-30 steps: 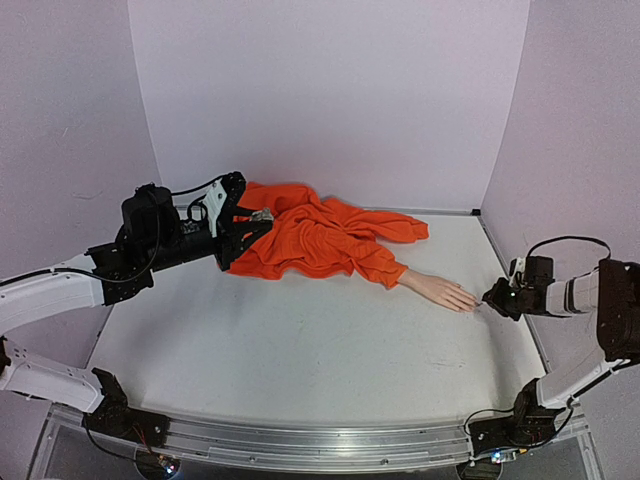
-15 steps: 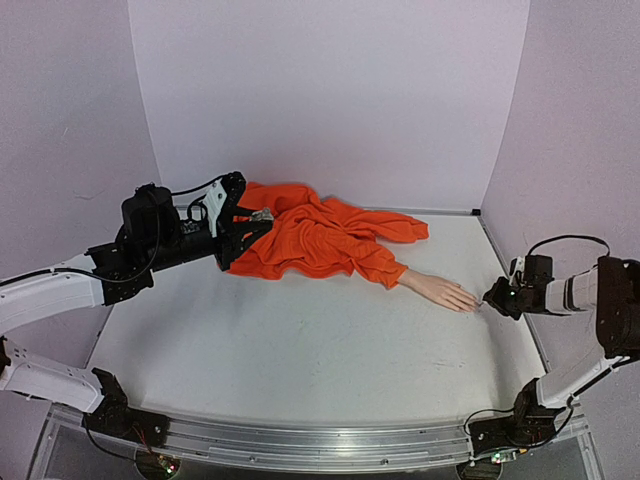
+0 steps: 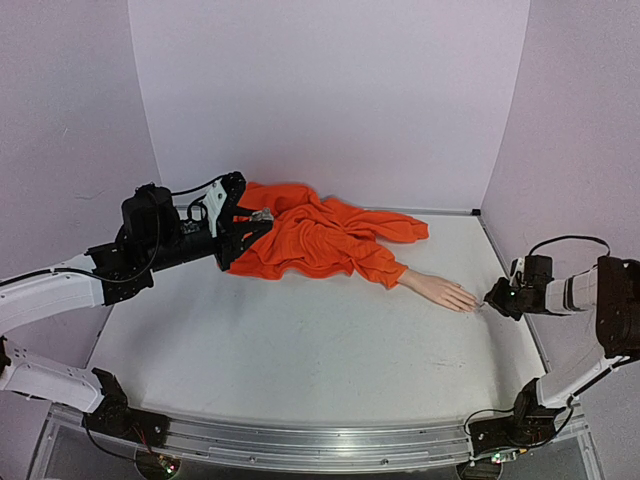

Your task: Paint the nails

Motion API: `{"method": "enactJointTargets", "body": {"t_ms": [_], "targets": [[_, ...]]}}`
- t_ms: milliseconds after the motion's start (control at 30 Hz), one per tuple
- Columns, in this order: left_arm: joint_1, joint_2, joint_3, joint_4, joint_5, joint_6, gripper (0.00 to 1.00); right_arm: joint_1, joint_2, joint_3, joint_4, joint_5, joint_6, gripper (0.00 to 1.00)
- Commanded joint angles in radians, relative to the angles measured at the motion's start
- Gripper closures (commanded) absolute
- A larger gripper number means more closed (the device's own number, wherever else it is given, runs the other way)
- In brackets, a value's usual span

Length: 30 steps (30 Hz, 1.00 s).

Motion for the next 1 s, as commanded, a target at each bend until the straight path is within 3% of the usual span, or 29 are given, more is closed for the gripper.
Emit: {"method": "enactJointTargets", "body": {"t_ms": [0, 333, 533, 967], "targets": [[0.005, -0.007, 0.022, 0.058, 0.013, -0.009, 1.0, 0.005, -0.028, 0.023, -0.021, 0.016, 0.002, 1.0], [0.005, -0.006, 0.023, 0.058, 0.016, -0.012, 1.0, 0.005, -0.107, -0.016, -0.019, 0.013, -0.012, 1.0], [0.005, -0.009, 0.023, 0.06, 0.017, -0.013, 1.0, 0.008, -0.068, -0.012, 0.015, -0.055, -0.019, 1.0], [0.005, -0.004, 0.023, 0.059, 0.017, -0.012, 1.0, 0.014, -0.035, 0.007, 0.006, -0.035, -0.009, 1.0]]}}
